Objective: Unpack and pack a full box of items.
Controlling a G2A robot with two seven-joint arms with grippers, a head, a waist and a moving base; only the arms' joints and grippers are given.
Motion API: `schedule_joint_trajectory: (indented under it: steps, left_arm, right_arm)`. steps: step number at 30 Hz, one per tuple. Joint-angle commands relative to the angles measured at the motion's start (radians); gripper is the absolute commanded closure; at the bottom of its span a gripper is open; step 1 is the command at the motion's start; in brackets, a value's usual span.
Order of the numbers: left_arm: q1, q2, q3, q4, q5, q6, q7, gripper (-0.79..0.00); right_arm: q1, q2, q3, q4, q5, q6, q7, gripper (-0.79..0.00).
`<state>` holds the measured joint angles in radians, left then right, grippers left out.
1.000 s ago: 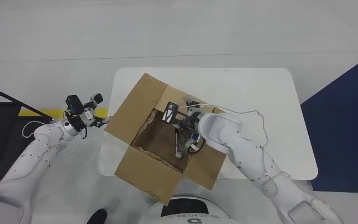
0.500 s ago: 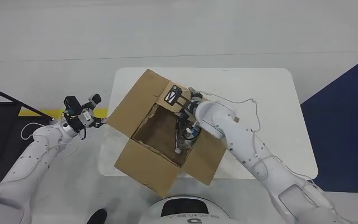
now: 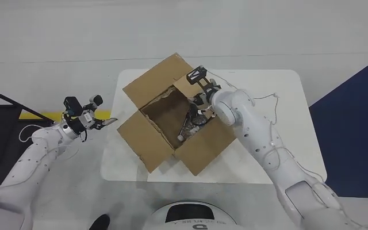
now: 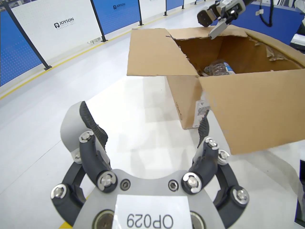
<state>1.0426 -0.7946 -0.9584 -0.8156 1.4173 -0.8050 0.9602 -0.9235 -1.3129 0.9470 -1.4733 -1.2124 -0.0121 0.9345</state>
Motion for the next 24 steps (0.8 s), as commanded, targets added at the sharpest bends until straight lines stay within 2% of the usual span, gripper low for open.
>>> schedule_joint_trajectory:
  steps: [1, 5, 8, 12, 17, 20, 24]
  left_arm:
    - [-0.004, 0.000, -0.003, 0.002, 0.005, -0.007, -0.005, -0.785]
    - [-0.022, -0.004, -0.004, 0.028, 0.020, -0.011, -0.073, -0.785]
    - [-0.046, -0.014, 0.004, 0.059, 0.023, 0.007, -0.185, -0.785]
    - [-0.079, -0.039, 0.030, 0.074, 0.003, 0.014, -0.324, -0.785]
    - [-0.123, -0.076, 0.100, 0.041, 0.042, -0.028, -0.399, -0.785]
    - [-0.145, -0.095, 0.128, 0.036, 0.050, -0.069, -0.348, -0.785]
    - [-0.158, -0.092, 0.133, 0.051, 0.087, -0.149, -0.094, -0.785]
  right_arm:
    - [-0.002, 0.001, 0.011, -0.002, 0.001, 0.002, 0.002, -0.785]
    - [-0.016, 0.002, 0.027, -0.023, 0.028, -0.014, 0.001, -0.785]
    - [-0.028, 0.002, 0.030, -0.052, 0.043, -0.036, 0.009, -0.785]
    - [-0.047, 0.005, 0.030, -0.104, 0.045, -0.073, 0.019, -0.785]
    - [-0.066, 0.007, 0.040, -0.138, 0.057, -0.087, 0.018, -0.785]
    - [-0.070, 0.007, 0.055, -0.142, 0.063, -0.071, 0.011, -0.785]
    - [-0.087, 0.013, 0.087, -0.151, 0.065, -0.072, 0.003, -0.785]
